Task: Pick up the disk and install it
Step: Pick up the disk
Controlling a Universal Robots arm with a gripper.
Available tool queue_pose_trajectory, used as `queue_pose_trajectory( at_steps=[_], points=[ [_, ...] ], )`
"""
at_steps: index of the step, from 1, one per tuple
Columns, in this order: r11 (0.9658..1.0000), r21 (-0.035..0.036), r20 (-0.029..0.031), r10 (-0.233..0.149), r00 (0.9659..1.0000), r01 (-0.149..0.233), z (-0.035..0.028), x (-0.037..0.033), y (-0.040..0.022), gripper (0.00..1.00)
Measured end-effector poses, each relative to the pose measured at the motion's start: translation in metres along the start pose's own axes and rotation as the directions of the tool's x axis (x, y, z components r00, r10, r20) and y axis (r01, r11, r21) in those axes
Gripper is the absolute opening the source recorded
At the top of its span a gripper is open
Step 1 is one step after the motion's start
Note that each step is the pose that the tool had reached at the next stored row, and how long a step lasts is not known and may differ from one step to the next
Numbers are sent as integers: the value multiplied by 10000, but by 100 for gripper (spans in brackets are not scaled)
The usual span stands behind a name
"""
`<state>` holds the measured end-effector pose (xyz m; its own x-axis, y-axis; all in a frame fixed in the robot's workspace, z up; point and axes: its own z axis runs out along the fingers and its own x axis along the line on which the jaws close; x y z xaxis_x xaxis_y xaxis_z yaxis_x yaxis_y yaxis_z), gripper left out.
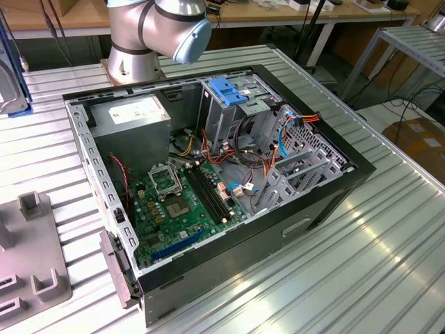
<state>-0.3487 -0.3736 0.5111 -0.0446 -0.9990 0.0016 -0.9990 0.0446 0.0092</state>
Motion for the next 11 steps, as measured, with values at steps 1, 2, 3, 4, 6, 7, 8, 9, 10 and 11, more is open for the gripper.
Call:
queue_pose_trajectory(
  at_steps=[1, 2, 3, 4, 6, 7, 8, 9, 10, 11],
  points=[
    [10000, 0, 0, 0, 10000, 0, 0, -1, -18, 37],
    [10000, -1, -1, 0, 10000, 0, -1, -2, -38, 37],
    [10000, -1, 0, 1, 10000, -1, 0, -3, -58, 37],
    [10000, -1, 0, 1, 10000, -1, -1, -3, -77, 37],
    [10000, -1, 1, 0, 10000, 0, -1, -6, -127, 37],
    [10000, -3, -1, 0, 10000, 0, -2, -7, -161, 37],
    [10000, -5, 0, 0, 10000, 0, -2, -10, -221, 37],
    [10000, -6, 0, 0, 10000, 0, -2, -12, -279, 37],
    [10000, -6, 0, 1, 10000, -1, -2, -14, -316, 37],
    [10000, -7, 0, 0, 10000, 0, -2, -15, -345, 37]
  ],
)
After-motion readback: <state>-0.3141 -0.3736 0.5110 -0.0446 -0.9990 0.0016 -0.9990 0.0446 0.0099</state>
